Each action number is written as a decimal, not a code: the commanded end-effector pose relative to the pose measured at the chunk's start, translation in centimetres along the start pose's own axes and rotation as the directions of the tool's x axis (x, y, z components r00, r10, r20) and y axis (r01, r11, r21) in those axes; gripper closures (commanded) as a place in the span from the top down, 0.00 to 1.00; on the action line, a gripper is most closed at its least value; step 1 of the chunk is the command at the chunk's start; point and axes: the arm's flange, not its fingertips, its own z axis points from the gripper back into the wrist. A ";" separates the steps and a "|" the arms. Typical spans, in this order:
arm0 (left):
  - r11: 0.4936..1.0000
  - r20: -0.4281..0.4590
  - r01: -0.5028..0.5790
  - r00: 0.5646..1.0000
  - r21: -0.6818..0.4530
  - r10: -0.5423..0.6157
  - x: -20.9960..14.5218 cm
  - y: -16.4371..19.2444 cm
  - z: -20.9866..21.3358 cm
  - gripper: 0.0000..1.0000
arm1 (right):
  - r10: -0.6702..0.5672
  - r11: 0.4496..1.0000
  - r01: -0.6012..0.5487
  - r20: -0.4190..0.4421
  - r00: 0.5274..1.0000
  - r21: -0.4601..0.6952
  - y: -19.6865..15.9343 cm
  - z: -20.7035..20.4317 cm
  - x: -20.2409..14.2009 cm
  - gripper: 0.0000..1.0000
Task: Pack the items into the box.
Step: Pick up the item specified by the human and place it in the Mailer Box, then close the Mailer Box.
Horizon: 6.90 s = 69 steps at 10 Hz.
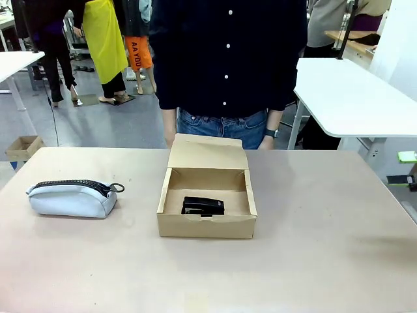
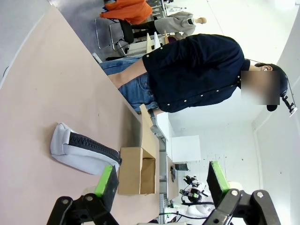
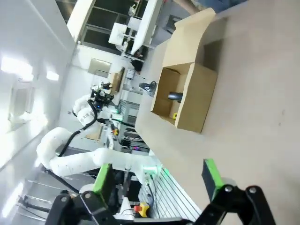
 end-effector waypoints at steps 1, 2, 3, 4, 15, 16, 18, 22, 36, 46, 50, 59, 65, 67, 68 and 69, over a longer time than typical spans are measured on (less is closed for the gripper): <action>1.000 0.011 0.017 1.000 -0.022 -0.017 0.1 -0.1 0.0 1.00 | 0.038 0.999 -0.039 -0.017 0.999 -0.034 1.8 -0.1 0.4 1.00; 1.000 0.011 0.017 1.000 -0.022 -0.017 0.1 -0.1 0.0 1.00 | 0.038 0.999 -0.039 -0.017 0.999 -0.034 1.8 -0.1 0.4 1.00; 1.000 0.011 0.017 1.000 -0.022 -0.017 0.1 -0.1 0.0 1.00 | 0.038 0.999 -0.039 -0.017 0.999 -0.034 1.8 -0.1 0.4 1.00; 1.000 0.011 0.017 1.000 -0.022 -0.017 0.1 -0.1 0.0 1.00 | 0.038 0.999 -0.039 -0.017 0.999 -0.034 1.8 -0.1 0.4 1.00; 1.000 0.011 0.017 1.000 -0.022 -0.017 0.1 -0.1 0.0 1.00 | 0.038 0.999 -0.039 -0.017 0.999 -0.034 1.8 -0.1 0.4 1.00; 1.000 0.011 0.017 1.000 -0.022 -0.017 0.1 -0.1 0.0 1.00 | 0.038 0.999 -0.039 -0.017 0.999 -0.034 1.8 -0.1 0.4 1.00; 1.000 0.011 0.017 1.000 -0.022 -0.017 0.1 -0.1 0.0 1.00 | 0.038 0.999 -0.039 -0.017 0.999 -0.034 1.8 -0.1 0.4 1.00; 1.000 0.011 0.017 1.000 -0.022 -0.017 0.1 -0.1 0.0 1.00 | 0.038 0.999 -0.039 -0.017 0.999 -0.034 1.8 -0.1 0.4 1.00; 0.986 -0.170 -0.062 0.981 0.157 0.089 -3.5 -1.5 -7.9 1.00 | -0.092 0.996 0.093 -0.062 0.994 0.013 2.6 -12.0 4.1 1.00; 0.966 -0.367 -0.071 0.916 0.250 0.162 -7.3 -1.6 -21.6 1.00 | -0.096 0.992 0.090 -0.067 0.993 -0.092 2.2 -23.7 3.1 1.00; 0.986 -0.558 -0.053 0.819 0.158 0.133 -11.5 -3.0 -33.7 1.00 | -0.144 0.969 0.146 0.024 0.989 -0.202 1.0 -27.4 7.2 1.00; 0.999 -0.527 -0.046 0.849 0.014 0.046 -12.4 5.2 -48.4 1.00 | -0.228 0.965 0.199 -0.170 0.959 -0.172 -7.1 -33.1 14.5 1.00; 0.993 -0.537 -0.065 0.837 0.102 0.110 -12.3 5.8 -48.7 1.00 | -0.216 0.970 0.192 -0.163 0.963 -0.149 -8.2 -33.1 14.3 1.00; 0.991 -0.576 -0.133 0.809 0.007 0.112 -12.5 6.6 -50.2 1.00 | -0.213 0.976 0.202 -0.148 0.966 -0.085 -9.4 -33.3 15.2 1.00; 0.993 -0.585 -0.105 0.809 -0.049 0.057 -12.4 6.8 -50.9 1.00 | -0.198 0.980 0.192 -0.140 0.970 -0.056 -9.7 -33.6 15.4 1.00; 0.989 -0.639 -0.129 0.768 -0.071 0.055 -12.4 6.9 -51.5 1.00 | -0.209 0.978 0.209 -0.155 0.966 -0.021 -9.9 -34.1 15.6 1.00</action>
